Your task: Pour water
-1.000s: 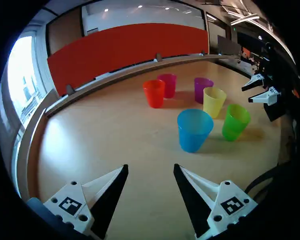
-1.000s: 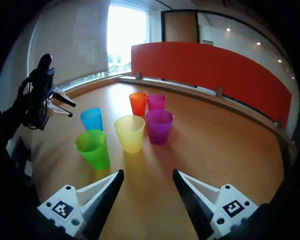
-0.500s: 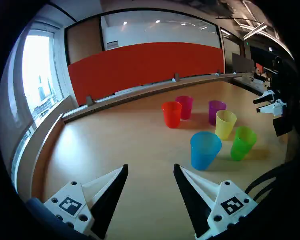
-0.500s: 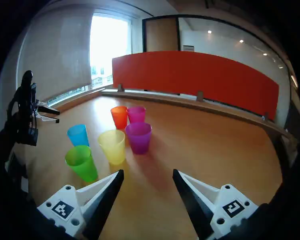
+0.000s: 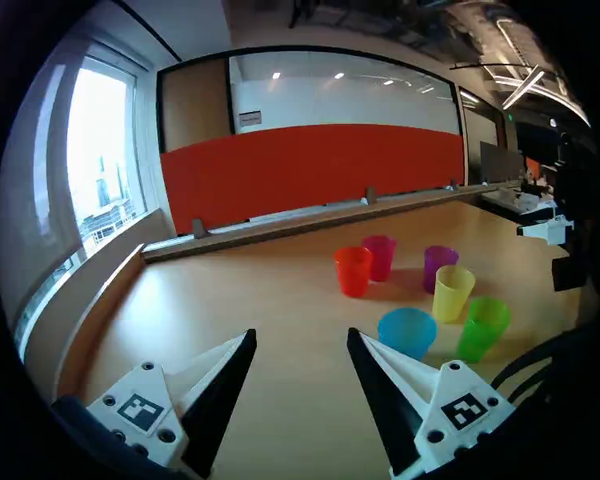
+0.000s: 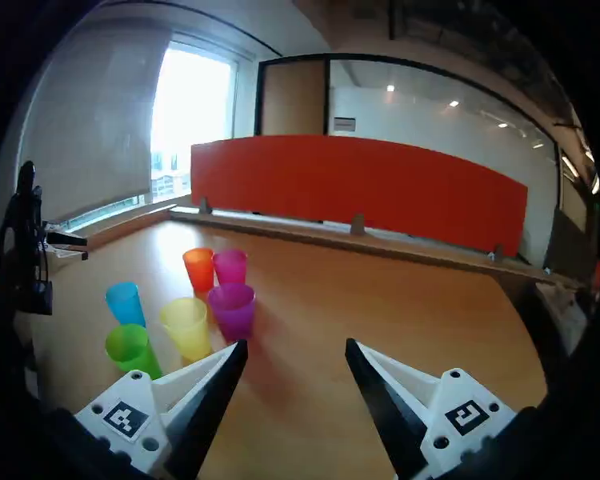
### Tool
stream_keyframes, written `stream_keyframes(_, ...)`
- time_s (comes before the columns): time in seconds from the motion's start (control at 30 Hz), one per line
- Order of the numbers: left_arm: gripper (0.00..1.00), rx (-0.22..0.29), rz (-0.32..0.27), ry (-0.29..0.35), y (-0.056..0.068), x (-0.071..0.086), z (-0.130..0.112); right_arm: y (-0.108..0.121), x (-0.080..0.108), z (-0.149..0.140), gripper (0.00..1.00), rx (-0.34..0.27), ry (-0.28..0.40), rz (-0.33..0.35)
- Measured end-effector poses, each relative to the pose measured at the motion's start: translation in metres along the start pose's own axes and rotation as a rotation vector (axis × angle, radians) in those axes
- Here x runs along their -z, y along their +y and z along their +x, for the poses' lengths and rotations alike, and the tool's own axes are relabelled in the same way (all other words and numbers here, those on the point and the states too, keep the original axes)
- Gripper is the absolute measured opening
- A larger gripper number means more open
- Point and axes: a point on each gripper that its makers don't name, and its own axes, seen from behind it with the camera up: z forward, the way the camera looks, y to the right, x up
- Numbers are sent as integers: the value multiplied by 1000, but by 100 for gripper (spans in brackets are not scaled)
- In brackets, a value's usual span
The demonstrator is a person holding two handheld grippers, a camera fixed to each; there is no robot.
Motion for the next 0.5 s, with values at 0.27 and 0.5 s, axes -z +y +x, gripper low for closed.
stream_keyframes(0.27,84,24,50,60,-6,2,17,24,1,30,94,-36,114,-91)
stream_keyframes(0.5,83,21,88,142,-7,11,38,37,8,57,94,-66,232,-141)
